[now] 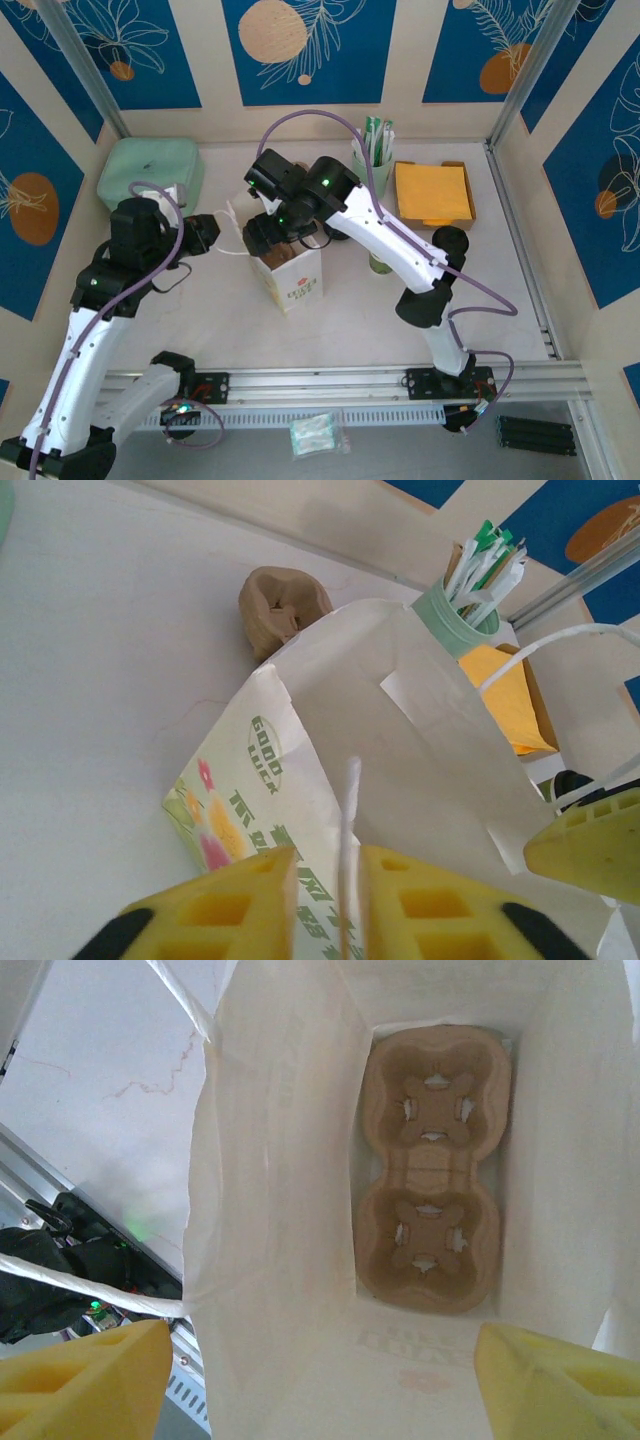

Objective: Pack the takeout coffee

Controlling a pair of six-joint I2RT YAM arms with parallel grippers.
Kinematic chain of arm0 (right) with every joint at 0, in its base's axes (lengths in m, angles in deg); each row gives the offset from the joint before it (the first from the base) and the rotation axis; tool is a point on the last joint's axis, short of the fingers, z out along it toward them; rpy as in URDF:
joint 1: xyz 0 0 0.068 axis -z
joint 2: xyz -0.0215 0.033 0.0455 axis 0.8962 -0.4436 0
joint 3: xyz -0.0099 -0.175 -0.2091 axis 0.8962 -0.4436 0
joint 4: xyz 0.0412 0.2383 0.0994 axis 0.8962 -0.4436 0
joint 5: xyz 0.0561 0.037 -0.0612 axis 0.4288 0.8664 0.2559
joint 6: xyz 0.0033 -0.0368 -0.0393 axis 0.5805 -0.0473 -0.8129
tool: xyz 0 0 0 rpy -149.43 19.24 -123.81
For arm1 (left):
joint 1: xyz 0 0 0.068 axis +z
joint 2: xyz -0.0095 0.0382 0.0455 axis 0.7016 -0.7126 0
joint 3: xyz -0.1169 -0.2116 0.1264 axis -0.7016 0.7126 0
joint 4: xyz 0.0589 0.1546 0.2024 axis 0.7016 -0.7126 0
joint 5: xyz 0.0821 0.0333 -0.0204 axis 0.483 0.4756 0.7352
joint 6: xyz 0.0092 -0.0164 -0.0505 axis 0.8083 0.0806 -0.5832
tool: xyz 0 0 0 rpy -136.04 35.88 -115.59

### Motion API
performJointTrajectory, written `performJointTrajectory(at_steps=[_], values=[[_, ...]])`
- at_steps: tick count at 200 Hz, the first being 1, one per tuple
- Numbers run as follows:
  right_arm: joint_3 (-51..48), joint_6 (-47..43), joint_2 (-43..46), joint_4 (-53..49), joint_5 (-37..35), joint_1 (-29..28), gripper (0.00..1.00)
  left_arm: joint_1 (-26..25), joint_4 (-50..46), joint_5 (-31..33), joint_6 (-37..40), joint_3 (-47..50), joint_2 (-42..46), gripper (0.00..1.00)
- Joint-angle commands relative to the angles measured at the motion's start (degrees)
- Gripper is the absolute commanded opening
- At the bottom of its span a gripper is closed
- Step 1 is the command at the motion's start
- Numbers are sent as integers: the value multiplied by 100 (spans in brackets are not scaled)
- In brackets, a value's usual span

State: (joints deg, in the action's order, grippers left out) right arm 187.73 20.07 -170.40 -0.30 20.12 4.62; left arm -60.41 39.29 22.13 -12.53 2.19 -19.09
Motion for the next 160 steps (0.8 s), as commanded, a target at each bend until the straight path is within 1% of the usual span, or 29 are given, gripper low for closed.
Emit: performJointTrajectory(at_steps=[1,17,34,83,107,113,123,160], values=[[-30,-44,262,-116,-14,-62,79,48,-128,-79,54,-276,76,31],[-28,-32,296,-125,-36,-74,80,48,-179,-115,78,-360,77,38],[-30,-12,344,-130,-62,-87,79,48,-258,-115,108,-470,92,44],[-24,21,463,-155,-183,-140,79,45,-480,-93,231,-827,85,70],[-50,20,552,-174,-268,-149,79,48,-524,-158,206,-977,68,85],[-58,19,578,-170,-289,-151,80,43,-529,-175,199,-1015,68,92],[-81,25,629,-173,-326,-148,79,45,-542,-207,183,-1080,64,100],[-213,25,797,-156,-473,-142,79,47,-577,-355,88,-1368,0,99]])
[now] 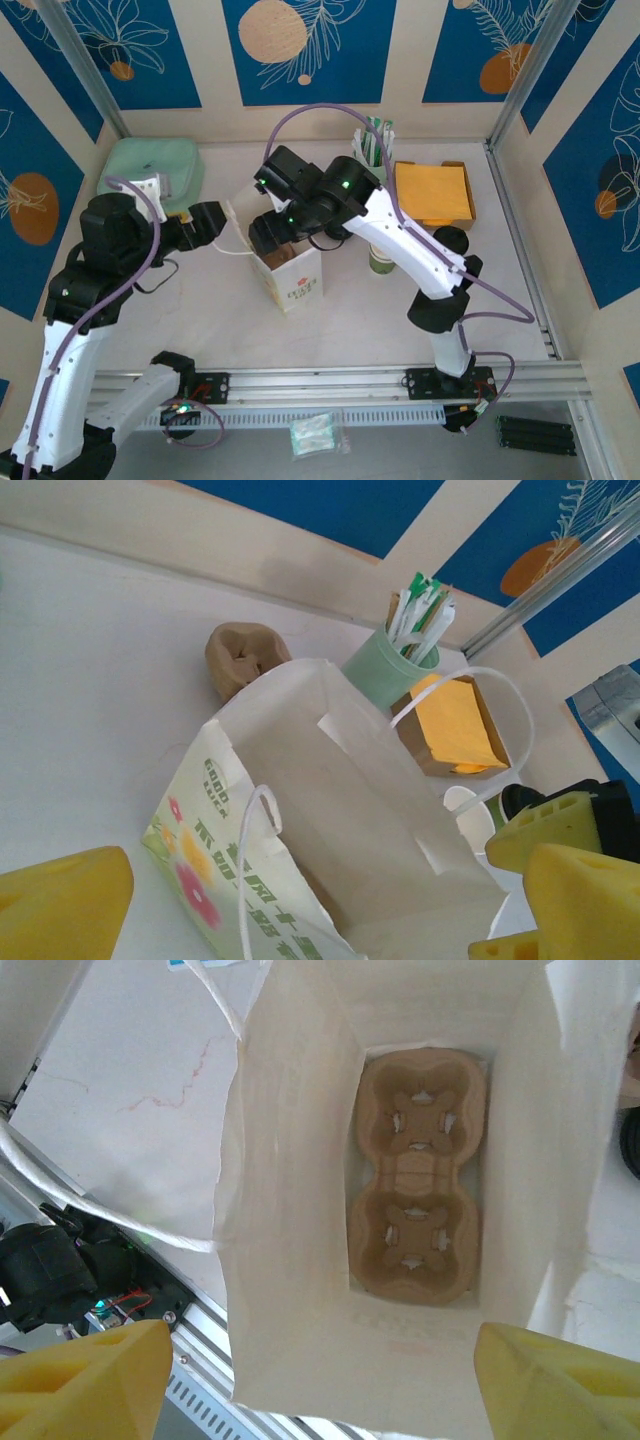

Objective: Pack the takeout coffee

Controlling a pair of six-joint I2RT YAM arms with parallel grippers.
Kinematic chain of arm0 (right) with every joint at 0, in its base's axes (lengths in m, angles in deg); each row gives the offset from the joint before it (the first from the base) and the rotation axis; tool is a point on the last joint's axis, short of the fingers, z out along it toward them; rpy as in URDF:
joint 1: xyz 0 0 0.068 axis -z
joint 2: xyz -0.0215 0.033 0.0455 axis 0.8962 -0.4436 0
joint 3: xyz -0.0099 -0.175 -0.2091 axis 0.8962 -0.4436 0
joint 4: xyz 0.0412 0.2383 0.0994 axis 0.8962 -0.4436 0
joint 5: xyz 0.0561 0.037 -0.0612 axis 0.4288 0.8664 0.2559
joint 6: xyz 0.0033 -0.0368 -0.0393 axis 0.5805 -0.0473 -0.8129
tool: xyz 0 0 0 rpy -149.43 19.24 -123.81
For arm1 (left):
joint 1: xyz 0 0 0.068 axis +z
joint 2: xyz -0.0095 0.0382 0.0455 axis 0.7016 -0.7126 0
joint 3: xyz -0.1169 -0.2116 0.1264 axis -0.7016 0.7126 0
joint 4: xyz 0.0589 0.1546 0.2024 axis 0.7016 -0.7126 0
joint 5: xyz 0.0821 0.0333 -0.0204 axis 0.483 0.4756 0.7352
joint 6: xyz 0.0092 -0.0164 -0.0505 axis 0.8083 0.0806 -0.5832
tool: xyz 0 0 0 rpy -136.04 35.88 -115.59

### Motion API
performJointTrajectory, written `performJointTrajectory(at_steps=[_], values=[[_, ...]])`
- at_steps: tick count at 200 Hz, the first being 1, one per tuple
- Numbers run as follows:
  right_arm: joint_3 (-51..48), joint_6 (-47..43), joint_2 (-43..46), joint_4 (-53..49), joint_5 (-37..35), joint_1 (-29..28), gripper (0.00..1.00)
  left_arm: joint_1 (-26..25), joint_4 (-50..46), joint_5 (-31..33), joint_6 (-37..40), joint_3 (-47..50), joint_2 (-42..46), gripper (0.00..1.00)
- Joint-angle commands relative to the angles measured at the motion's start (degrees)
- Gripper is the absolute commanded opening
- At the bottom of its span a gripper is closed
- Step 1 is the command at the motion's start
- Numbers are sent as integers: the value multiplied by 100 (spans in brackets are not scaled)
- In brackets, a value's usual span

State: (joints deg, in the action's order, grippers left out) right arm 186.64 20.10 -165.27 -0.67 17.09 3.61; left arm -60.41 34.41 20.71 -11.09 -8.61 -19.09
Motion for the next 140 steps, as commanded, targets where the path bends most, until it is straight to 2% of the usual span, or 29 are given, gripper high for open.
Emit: performJointTrajectory(at_steps=[1,77,140], values=[[-118,22,288,-114,-178,-42,80,47,-90,-221,-66,-292,-1,99],[-978,155,937,173,-391,109,79,-138,236,-488,-418,-448,-199,99],[-2120,328,1751,582,-468,513,80,-1114,459,67,-412,-637,-608,100]])
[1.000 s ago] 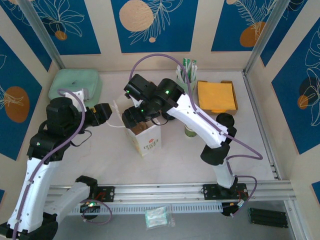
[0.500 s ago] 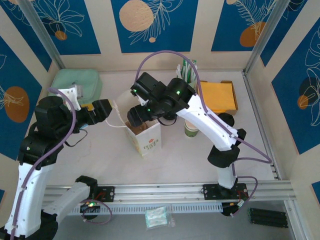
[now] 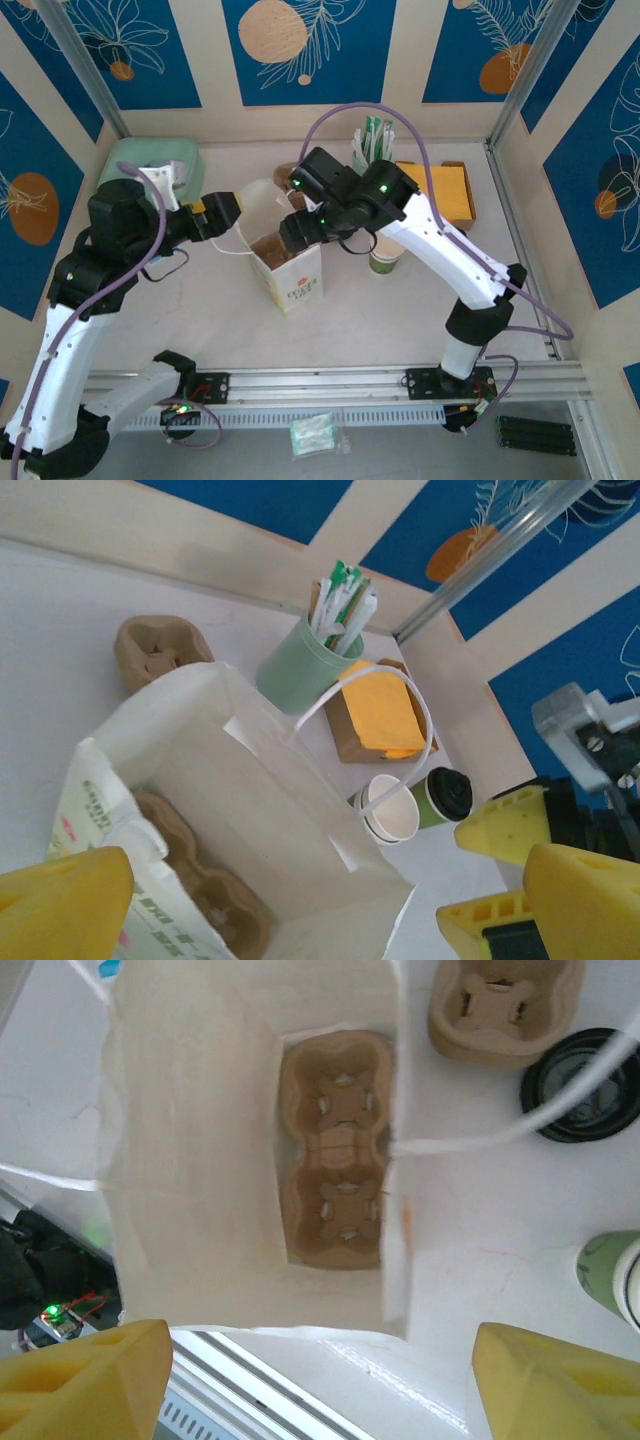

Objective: Pack the takeout coffee

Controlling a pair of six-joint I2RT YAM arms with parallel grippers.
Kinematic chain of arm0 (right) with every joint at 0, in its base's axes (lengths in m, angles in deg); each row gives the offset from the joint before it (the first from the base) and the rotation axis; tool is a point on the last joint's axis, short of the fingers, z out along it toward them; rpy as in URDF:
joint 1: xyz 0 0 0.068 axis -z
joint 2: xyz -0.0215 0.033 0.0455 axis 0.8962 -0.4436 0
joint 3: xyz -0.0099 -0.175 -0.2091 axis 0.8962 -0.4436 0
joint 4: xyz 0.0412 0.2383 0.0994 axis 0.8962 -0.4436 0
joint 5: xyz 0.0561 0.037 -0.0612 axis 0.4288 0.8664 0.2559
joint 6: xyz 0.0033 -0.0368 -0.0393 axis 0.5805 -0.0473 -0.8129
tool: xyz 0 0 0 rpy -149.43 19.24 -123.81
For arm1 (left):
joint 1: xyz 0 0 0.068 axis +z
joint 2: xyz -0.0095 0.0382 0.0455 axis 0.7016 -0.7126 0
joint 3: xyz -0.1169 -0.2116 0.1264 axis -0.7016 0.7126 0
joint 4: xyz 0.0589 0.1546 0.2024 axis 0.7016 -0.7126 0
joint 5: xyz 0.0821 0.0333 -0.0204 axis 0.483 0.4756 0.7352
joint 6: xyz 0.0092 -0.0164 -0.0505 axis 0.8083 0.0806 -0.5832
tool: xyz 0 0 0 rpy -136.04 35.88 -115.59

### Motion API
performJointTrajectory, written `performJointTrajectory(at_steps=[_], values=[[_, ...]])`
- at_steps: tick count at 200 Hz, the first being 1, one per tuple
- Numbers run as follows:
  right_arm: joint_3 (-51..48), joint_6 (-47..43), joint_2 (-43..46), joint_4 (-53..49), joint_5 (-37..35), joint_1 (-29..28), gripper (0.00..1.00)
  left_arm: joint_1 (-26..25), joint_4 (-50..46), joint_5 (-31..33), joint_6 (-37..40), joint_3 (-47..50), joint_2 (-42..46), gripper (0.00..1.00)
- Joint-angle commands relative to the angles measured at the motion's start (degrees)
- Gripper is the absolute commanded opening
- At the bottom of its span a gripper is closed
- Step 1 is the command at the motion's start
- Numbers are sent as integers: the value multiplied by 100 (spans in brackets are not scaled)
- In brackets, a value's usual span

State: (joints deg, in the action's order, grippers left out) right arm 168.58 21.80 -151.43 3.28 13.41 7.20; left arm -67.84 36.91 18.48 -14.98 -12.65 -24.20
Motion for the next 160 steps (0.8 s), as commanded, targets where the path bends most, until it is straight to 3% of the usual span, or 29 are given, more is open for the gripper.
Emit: performJointTrajectory(at_steps=[1,39,94,160], values=[[-332,164,382,192,-102,158,80,-392,212,296,-22,-238,-105,100],[-1246,334,990,491,-82,613,80,-1237,472,751,-28,-319,-483,99],[-2490,470,1902,813,112,1534,80,-1986,411,1269,245,-815,-1210,99],[-3217,195,2639,701,301,3240,80,-2798,645,1980,346,-788,-1748,99]])
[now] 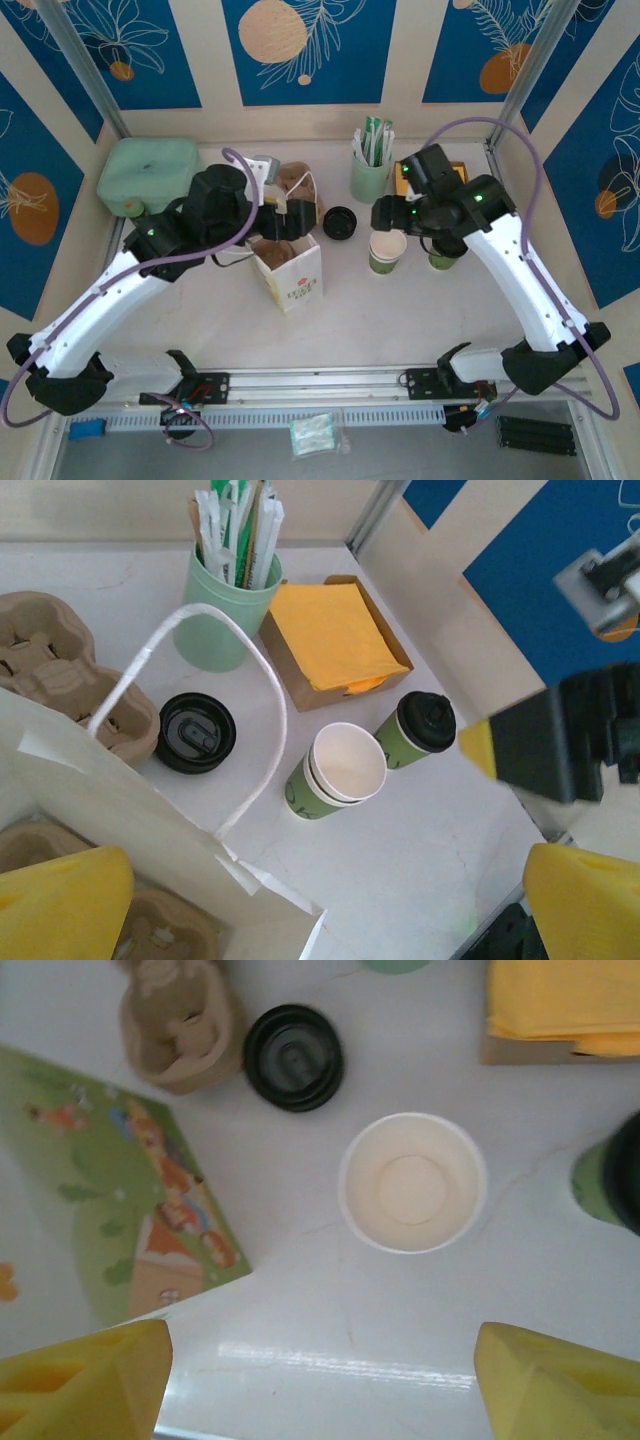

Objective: Pack the takeout coffee

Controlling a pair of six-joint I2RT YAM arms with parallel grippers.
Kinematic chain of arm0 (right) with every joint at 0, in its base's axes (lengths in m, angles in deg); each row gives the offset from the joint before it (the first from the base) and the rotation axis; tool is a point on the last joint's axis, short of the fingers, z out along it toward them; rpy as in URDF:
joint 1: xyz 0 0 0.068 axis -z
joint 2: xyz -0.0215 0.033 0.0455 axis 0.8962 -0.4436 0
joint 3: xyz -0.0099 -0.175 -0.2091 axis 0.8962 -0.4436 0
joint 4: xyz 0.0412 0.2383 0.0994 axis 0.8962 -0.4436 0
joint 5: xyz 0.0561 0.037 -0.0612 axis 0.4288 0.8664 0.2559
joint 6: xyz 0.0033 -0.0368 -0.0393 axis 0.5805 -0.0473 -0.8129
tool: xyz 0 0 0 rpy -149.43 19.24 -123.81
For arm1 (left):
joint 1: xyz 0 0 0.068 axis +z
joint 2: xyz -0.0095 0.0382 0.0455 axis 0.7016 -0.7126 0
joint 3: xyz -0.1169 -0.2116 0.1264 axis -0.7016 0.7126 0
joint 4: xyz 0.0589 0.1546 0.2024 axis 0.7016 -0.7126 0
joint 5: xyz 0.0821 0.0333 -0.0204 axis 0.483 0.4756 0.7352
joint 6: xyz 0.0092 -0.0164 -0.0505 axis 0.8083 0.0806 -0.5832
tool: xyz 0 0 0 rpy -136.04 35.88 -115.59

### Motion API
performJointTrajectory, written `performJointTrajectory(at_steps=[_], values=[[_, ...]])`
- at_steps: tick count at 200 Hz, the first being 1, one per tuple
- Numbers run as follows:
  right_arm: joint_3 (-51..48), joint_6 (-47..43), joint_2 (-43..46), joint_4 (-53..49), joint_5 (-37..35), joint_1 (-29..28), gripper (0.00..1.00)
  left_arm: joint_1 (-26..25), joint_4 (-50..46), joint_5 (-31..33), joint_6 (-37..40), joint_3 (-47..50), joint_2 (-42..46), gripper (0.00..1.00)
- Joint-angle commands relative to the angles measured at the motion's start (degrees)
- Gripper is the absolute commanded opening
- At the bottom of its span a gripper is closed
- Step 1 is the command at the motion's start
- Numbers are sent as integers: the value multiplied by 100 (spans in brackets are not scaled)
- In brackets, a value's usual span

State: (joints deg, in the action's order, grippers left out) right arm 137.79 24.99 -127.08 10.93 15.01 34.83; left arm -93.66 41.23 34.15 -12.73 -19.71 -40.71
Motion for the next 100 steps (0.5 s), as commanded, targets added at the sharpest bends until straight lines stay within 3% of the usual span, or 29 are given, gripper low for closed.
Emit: performJointTrajectory(at_steps=[1,49,100], values=[[-149,-127,213,-65,141,507,80,-224,212,418,122,-78,-107,99],[-643,-339,379,-81,211,1694,80,-488,212,598,252,-119,-413,100],[-1339,-634,56,223,470,2712,80,-495,376,392,384,-39,-621,99]])
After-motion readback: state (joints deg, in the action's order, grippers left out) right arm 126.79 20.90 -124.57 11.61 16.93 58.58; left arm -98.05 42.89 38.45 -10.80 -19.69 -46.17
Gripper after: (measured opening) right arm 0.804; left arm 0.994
